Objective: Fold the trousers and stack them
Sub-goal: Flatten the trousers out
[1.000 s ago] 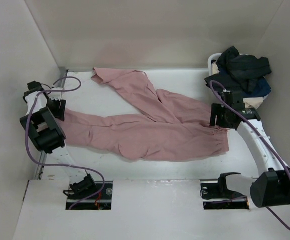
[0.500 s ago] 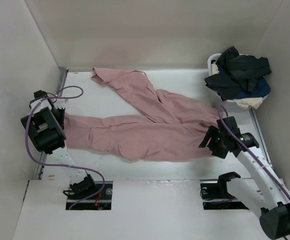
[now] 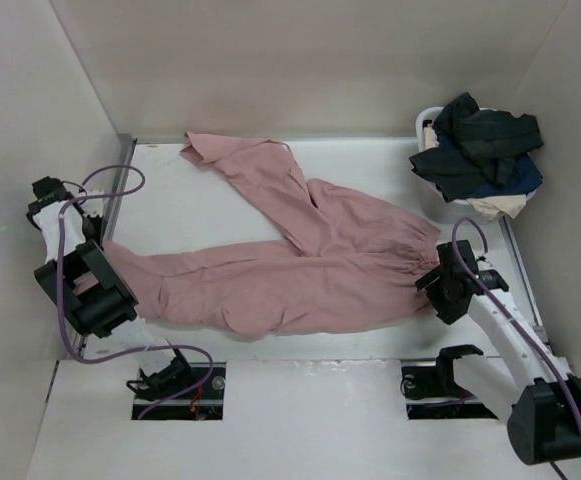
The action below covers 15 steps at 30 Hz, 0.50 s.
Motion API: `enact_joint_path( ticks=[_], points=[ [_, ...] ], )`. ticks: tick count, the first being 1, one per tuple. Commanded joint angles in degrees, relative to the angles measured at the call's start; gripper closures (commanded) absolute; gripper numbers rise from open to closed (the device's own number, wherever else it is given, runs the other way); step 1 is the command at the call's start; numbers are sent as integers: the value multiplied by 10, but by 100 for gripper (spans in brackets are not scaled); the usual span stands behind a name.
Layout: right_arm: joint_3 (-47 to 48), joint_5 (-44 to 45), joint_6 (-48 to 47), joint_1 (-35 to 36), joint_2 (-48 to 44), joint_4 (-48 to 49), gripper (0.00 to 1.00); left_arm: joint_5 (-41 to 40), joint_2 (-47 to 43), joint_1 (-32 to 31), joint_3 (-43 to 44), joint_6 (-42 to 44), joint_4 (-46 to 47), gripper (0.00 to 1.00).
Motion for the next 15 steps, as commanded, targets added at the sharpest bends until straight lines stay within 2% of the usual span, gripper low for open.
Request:
enact_joint_path(
  ticks=[1, 2, 4, 8, 11, 15],
  points=[
    [-26, 36, 2, -21, 23, 76, 24, 36, -1, -8, 41, -20, 0, 84],
    [-35, 36, 2, -21, 31, 89, 24, 36, 10, -8, 46, -20, 5, 80],
    [-43, 41, 8, -21, 36, 107, 34, 41, 28, -8, 53, -22, 11, 74],
    [-42, 76, 5, -31, 33, 123, 35, 45, 66, -2, 66, -26, 19, 59],
    [-35, 59, -9, -42, 55, 136, 37, 27, 105, 3, 82, -32, 18, 56],
    [-18, 46, 2, -6, 98, 157, 37, 30, 167, 0, 113, -35, -10, 54]
  ],
)
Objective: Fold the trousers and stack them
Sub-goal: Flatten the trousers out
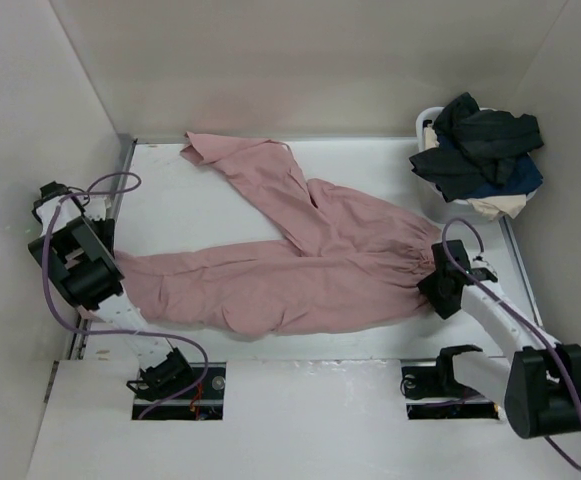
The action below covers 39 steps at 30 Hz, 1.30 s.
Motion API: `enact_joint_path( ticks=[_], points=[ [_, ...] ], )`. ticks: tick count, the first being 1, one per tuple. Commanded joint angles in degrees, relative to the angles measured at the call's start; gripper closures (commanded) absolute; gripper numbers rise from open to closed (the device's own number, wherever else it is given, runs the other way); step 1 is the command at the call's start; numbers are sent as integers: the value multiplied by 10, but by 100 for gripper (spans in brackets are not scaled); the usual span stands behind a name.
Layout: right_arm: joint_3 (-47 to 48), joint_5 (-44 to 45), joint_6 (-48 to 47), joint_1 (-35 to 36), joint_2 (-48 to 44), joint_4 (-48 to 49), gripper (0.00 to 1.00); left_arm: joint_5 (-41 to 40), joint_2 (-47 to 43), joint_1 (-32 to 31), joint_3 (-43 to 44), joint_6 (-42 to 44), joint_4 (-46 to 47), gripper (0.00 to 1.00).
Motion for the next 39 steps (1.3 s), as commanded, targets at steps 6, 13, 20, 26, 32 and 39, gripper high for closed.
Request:
enact_joint_path(
  ticks=[6, 13, 20, 26, 32, 39],
  points=[
    [33, -25, 30, 34, 89, 70, 87, 15, 54, -21, 23, 20, -33, 92],
    [74, 120, 37, -7, -100, -164, 100, 8, -53, -21, 63, 6, 32, 100],
    [85, 102, -14, -110, -115, -167, 100, -7, -7, -81, 153, -3, -22, 100],
    [78, 108, -14, -130, -95, -155, 97, -51, 58, -122, 183, -15, 40, 93],
    [68, 108, -26, -104, -78, -129, 82, -55, 79, -134, 193, -31, 97, 55],
    [64, 110, -31, -87, -79, -120, 80, -31, -59, -63, 116, -47, 92, 46]
  ],
)
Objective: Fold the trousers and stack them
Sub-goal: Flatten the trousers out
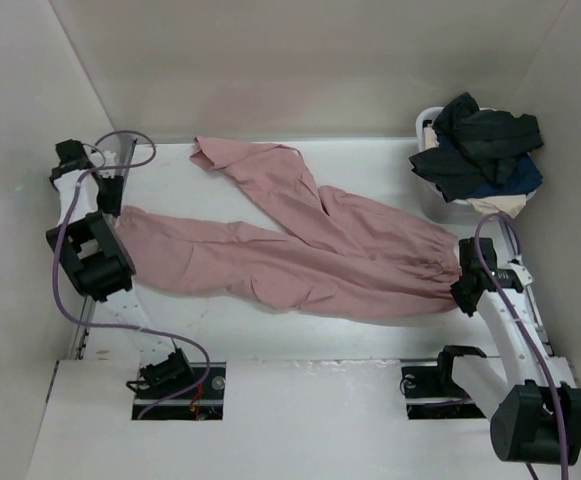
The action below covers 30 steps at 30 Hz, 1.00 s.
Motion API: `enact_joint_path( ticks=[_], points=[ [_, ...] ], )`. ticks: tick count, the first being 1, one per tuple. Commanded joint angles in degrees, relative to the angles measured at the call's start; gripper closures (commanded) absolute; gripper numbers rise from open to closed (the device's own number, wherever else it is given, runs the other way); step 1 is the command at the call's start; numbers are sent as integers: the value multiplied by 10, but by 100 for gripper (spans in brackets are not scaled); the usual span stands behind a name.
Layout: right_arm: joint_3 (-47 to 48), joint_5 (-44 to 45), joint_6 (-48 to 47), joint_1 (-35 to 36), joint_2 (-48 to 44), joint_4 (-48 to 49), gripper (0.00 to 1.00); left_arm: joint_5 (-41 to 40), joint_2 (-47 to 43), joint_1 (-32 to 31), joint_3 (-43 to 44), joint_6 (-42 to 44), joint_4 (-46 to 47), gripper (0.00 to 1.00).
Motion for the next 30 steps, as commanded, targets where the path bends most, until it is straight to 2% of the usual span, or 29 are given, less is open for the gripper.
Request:
enact_joint_path(
  ticks=[1, 6, 8, 11, 13, 14, 16, 18, 23, 26, 29, 30],
  points=[
    [0, 24, -9, 16, 1, 20, 80, 8, -118, 49, -36, -11, 2, 46],
    [3, 28, -12, 24, 8, 21, 79, 44, -99, 75, -103, 17, -85, 47],
    [3, 27, -18, 24, 15, 27, 78, 73, -62, 80, -103, 21, -100, 47],
    [8, 27, -34, 25, 26, 38, 78, 68, -7, 83, -92, 20, -99, 50],
    [8, 27, -36, 26, 25, 39, 83, 55, 18, 84, -92, 25, -99, 53],
    [8, 27, -36, 26, 22, 39, 86, 55, 26, 84, -95, 29, -99, 60],
    [4, 29, -35, 24, 11, 37, 93, 60, 28, 87, -108, 34, -93, 85],
    [3, 29, -34, 26, 9, 36, 96, 60, 7, 92, -131, 43, -80, 100],
    [36, 42, -46, 4, 21, 14, 99, -2, -125, 116, -206, 103, -88, 100],
    [69, 76, -91, -15, 32, -14, 99, -42, -205, 118, -266, 146, -110, 100],
    [78, 95, -147, -59, 30, -17, 98, -86, -253, 116, -325, 166, -107, 99],
    [80, 94, -165, -76, 30, -14, 94, -92, -262, 116, -342, 169, -104, 96]
  ],
)
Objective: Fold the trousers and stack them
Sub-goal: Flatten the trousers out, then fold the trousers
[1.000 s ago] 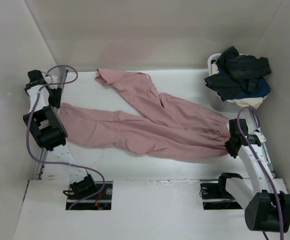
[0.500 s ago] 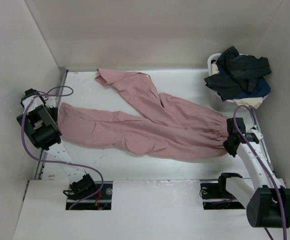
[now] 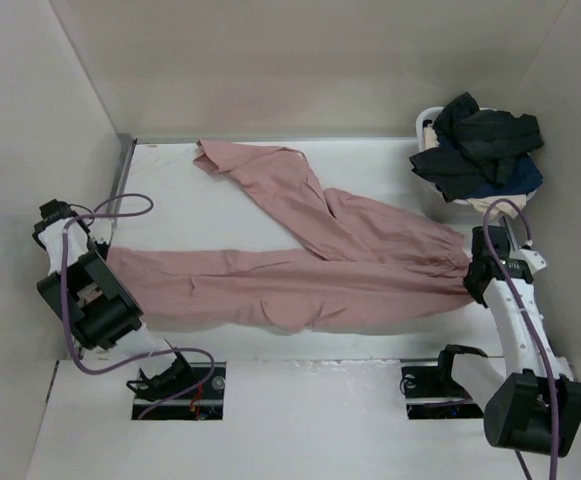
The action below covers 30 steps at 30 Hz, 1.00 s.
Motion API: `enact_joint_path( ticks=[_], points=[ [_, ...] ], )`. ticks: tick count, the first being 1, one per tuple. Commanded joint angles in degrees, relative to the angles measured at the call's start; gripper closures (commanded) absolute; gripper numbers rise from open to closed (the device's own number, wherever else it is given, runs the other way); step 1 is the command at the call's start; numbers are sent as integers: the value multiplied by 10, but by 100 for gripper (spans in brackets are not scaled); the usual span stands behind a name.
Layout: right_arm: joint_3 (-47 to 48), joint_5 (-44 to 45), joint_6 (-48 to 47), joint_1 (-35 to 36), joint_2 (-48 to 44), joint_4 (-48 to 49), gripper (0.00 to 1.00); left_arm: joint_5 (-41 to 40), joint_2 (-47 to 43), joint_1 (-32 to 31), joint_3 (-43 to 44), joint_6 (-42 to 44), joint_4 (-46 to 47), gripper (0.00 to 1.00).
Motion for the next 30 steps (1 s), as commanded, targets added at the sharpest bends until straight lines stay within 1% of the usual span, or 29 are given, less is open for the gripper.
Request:
enact_joint_path(
  ticks=[1, 3, 4, 5, 6, 8, 9, 10, 12, 13, 15, 17, 20, 21, 23, 25, 26, 27, 28, 30],
  points=[
    [28, 51, -79, -51, -2, -8, 86, -51, -46, -2, -53, 45, 1, 91],
    [30, 38, -98, -64, 1, 2, 61, -44, -53, 0, -66, 42, 18, 73],
    [32, 34, -100, -66, 1, 1, 48, -38, -54, 0, -65, 41, 20, 66],
    [34, 33, -100, -63, -1, -2, 31, -36, -55, 1, -60, 39, 23, 59],
    [36, 36, -99, -63, -6, -7, 24, -37, -55, 4, -53, 37, 28, 57],
    [44, 53, -94, -60, -31, -20, 18, -47, -57, 11, -31, 36, 32, 53],
    [49, 63, -90, -58, -47, -29, 14, -53, -59, 14, -14, 36, 32, 52],
    [56, 75, -86, -58, -63, -39, 0, -63, -62, 19, 7, 35, 32, 52],
    [73, 96, -83, -58, -93, -51, 0, -77, -78, 14, 61, 34, 31, 52],
    [80, 98, -89, -55, -110, -50, 0, -73, -89, 3, 95, 30, 31, 50],
    [91, 98, -97, -44, -134, -37, 0, -26, -97, -56, 179, 8, 25, 45],
    [93, 84, -123, -16, -140, -3, 0, 54, -66, -141, 271, -29, -5, 40],
    [91, 65, -160, 42, -105, 47, 0, 193, 73, -259, 421, -92, -85, 42],
    [94, 63, -170, 57, -90, 64, 0, 234, 126, -290, 467, -111, -92, 42],
    [103, 62, -186, 83, -67, 95, 0, 276, 239, -341, 572, -150, -88, 43],
    [110, 61, -212, 105, -56, 128, 0, 282, 342, -380, 680, -176, -81, 44],
    [114, 58, -231, 118, -50, 145, 0, 268, 384, -393, 726, -181, -76, 44],
    [117, 54, -241, 127, -48, 152, 0, 253, 412, -403, 754, -181, -66, 44],
    [117, 47, -250, 135, -45, 159, 0, 238, 426, -414, 760, -175, -50, 43],
    [117, 31, -257, 146, -42, 164, 0, 213, 421, -431, 716, -144, 4, 41]
  ],
)
